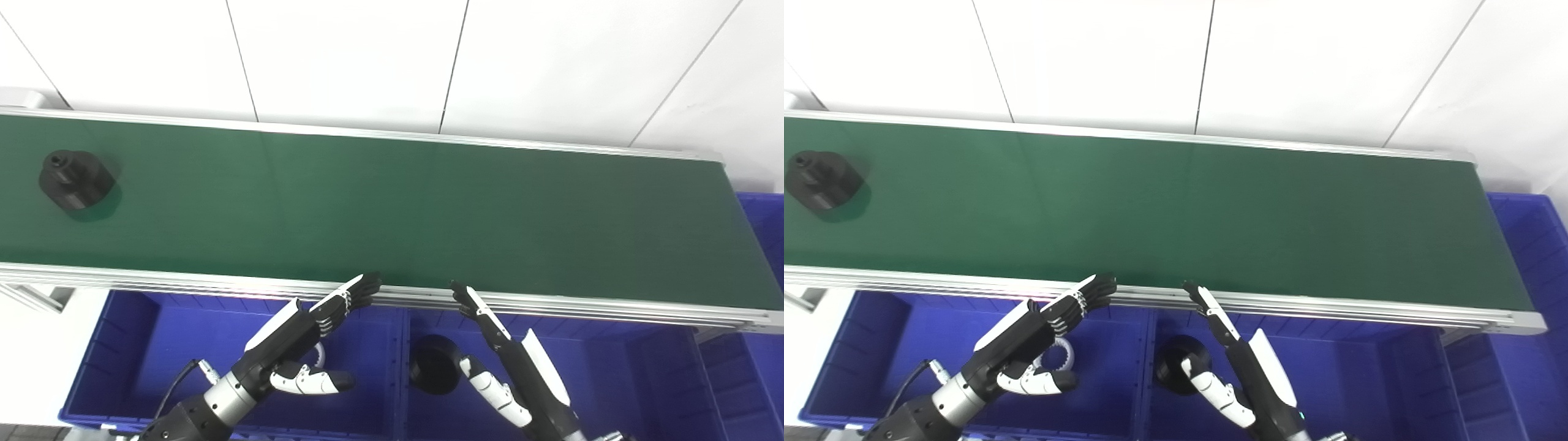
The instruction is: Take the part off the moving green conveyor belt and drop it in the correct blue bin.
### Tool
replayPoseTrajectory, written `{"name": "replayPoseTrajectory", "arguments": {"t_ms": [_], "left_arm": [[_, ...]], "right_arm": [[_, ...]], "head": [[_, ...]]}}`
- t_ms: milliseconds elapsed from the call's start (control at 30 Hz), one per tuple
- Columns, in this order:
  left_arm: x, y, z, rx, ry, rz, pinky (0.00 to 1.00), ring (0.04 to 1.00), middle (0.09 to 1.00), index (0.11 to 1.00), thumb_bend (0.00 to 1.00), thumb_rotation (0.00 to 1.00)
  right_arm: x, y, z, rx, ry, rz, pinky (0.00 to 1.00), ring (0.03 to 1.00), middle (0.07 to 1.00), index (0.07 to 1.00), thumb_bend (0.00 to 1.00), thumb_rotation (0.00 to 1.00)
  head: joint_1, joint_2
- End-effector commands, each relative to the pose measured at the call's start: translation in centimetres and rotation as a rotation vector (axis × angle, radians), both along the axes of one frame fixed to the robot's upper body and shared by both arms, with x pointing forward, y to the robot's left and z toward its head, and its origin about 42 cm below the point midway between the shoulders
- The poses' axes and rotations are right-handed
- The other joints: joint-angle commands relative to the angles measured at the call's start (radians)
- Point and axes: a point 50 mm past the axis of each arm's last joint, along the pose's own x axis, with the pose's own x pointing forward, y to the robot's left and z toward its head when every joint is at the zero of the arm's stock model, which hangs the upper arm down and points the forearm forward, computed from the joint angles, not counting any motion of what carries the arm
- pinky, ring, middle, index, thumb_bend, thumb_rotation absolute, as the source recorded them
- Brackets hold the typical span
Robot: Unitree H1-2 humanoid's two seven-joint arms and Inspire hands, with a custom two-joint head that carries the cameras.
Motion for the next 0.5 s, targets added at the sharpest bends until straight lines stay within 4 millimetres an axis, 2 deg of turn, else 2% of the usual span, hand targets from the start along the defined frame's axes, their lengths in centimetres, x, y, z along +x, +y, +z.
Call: {"name": "replayPoseTrajectory", "arguments": {"t_ms": [0, 167, 467], "left_arm": [[0.18, 0.08, 0.83, -0.009, -0.044, 0.007, 0.96, 0.984, 0.985, 0.970, 0.43, 0.50], [0.13, 0.12, 0.82, -0.014, -0.041, 0.010, 0.96, 0.984, 0.983, 0.968, 0.42, 0.48], [0.02, 0.24, 0.91, -0.013, -0.040, 0.015, 0.96, 0.987, 0.982, 0.967, 0.45, 0.53]], "right_arm": [[0.08, 0.00, 0.87, 0.022, -0.031, 0.004, 0.92, 0.958, 0.976, 0.965, 0.44, 0.95], [0.12, 0.03, 0.93, 0.018, -0.030, 0.007, 0.92, 0.962, 0.978, 0.966, 0.44, 0.96], [0.05, 0.19, 1.08, 0.021, -0.023, 0.006, 0.93, 0.963, 0.976, 0.963, 0.45, 0.96]], "head": [[0.003, 0.000], [0.006, 0.002], [0.014, 0.008]]}}
